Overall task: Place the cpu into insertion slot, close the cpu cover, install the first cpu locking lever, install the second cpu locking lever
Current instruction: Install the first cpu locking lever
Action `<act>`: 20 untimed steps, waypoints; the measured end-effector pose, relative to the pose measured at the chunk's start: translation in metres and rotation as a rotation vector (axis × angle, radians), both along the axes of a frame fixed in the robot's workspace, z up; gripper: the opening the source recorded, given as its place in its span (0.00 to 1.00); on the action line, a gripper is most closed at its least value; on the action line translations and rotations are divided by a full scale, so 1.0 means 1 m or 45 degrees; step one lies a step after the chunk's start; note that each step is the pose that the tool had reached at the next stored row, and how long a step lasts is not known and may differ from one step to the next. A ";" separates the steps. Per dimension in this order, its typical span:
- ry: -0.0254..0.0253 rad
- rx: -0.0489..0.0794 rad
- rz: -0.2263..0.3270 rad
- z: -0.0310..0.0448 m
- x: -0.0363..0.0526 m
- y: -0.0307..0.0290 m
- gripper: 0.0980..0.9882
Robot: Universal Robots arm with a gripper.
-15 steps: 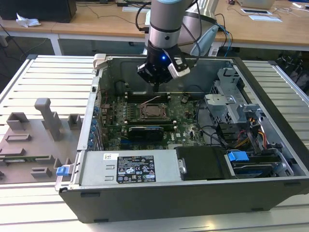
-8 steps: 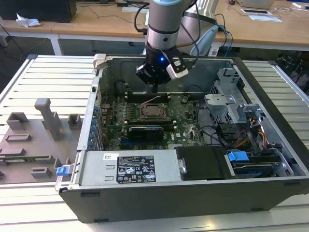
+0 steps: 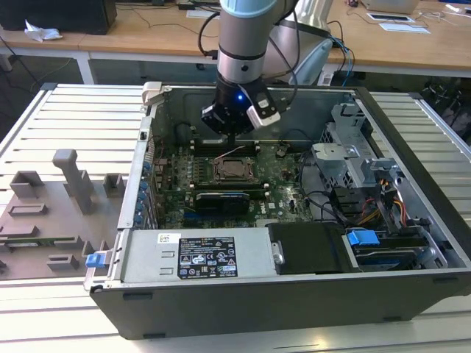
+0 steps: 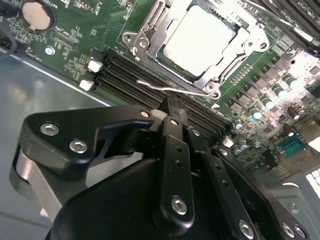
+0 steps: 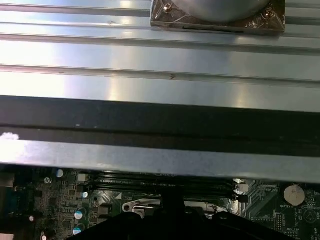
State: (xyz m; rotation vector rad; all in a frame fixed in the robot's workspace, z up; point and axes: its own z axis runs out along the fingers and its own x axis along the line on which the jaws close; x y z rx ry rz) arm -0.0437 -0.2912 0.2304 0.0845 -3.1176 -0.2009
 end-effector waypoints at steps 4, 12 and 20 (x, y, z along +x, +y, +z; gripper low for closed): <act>0.0000 0.000 0.000 -0.0057 0.0001 0.0000 0.01; 0.0006 0.000 0.000 -0.0153 0.0084 0.0000 0.01; 0.0017 0.000 0.000 -0.0253 0.0157 -0.0003 0.01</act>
